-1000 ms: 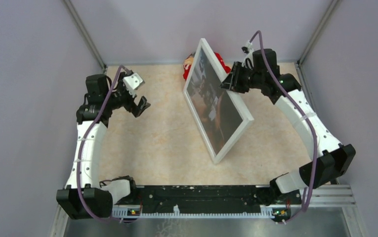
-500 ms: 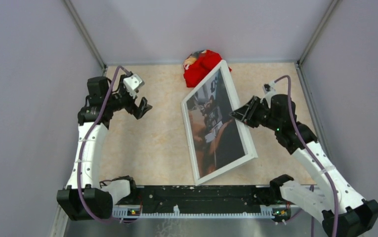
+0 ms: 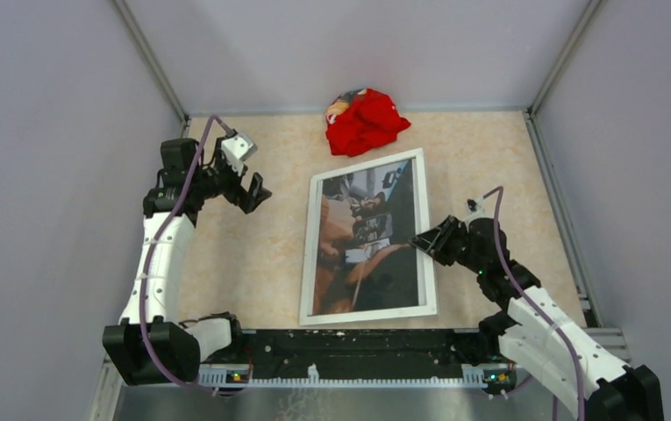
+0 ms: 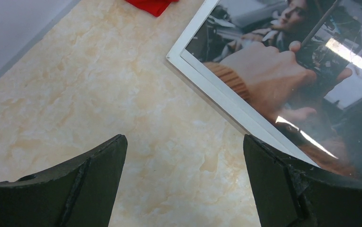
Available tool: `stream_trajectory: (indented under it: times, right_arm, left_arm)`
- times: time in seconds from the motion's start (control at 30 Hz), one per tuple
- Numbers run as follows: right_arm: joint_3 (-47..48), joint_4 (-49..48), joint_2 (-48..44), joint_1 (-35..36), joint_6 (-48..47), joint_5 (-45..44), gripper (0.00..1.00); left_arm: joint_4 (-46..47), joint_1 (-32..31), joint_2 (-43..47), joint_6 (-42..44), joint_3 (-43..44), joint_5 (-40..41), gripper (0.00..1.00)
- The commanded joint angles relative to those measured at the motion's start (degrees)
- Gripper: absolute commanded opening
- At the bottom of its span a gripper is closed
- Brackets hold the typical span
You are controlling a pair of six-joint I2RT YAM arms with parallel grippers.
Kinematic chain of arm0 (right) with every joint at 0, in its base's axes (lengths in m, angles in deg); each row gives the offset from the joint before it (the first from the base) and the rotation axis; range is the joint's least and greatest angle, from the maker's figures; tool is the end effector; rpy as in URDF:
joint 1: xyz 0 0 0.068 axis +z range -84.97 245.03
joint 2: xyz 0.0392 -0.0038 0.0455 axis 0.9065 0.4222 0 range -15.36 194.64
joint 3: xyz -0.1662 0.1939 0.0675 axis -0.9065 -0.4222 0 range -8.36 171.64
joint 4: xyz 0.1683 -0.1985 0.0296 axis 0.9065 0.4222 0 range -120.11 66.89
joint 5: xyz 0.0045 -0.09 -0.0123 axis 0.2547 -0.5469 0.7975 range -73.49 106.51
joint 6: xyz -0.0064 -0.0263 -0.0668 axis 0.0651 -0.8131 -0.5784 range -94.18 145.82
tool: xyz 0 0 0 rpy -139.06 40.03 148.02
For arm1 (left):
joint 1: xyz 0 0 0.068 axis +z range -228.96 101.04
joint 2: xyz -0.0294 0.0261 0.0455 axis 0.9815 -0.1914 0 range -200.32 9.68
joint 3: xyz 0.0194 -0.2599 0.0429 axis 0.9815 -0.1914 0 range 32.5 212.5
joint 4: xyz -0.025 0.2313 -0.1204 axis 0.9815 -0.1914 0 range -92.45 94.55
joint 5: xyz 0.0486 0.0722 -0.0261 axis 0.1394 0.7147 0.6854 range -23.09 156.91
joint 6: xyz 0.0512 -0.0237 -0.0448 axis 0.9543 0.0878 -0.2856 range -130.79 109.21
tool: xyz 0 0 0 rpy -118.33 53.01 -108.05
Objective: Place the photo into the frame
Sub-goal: Turn over the photo frame at the center of the board.
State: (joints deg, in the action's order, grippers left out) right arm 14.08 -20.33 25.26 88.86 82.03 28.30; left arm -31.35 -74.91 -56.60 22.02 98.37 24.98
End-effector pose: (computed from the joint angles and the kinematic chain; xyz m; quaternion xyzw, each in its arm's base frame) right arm 0.1737 0.0901 0.1979 0.1869 0.8334 0.3970 0.3360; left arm 0.2609 -0.0214 0.3352 0.3635 0.7669 -0.1695 0.5009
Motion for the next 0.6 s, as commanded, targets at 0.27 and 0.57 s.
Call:
stream_trajectory:
  times: [0.27, 0.57]
  right_arm:
    - [-3.49, -17.08, 27.16, 0.21, -6.95, -3.09, 0.01]
    - [-2.54, -21.96, 33.24, 0.23, -11.77, -5.88, 0.31]
  left_arm:
    - [4.46, 0.34, -1.67, -1.39, -1.74, 2.44, 0.99]
    - [5.40, 0.43, -2.63, -2.37, -3.18, 2.95, 0.99]
